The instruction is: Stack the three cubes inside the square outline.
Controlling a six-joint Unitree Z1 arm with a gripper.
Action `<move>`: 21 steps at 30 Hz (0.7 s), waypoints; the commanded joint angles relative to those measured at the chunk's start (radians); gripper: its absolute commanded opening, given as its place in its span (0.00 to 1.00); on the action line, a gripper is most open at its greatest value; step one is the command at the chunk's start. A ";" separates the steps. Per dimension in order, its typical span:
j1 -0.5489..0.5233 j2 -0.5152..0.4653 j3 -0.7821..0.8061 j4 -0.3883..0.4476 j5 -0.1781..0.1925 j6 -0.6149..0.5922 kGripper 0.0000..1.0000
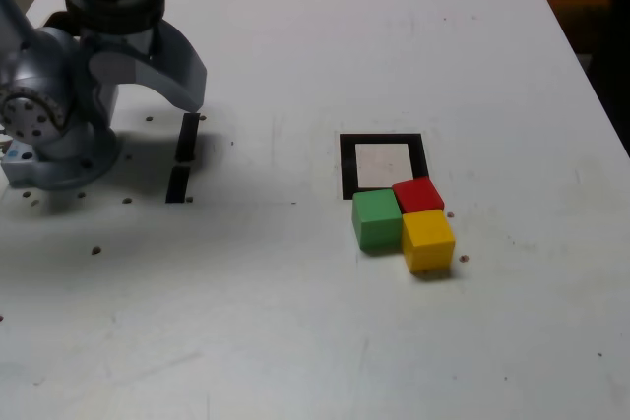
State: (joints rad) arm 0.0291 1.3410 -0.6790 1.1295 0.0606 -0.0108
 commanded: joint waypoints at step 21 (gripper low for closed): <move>-0.137 0.021 -0.299 0.116 0.001 -0.100 1.00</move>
State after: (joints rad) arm -0.0968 1.3480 -0.8953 1.2377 0.0573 -0.1069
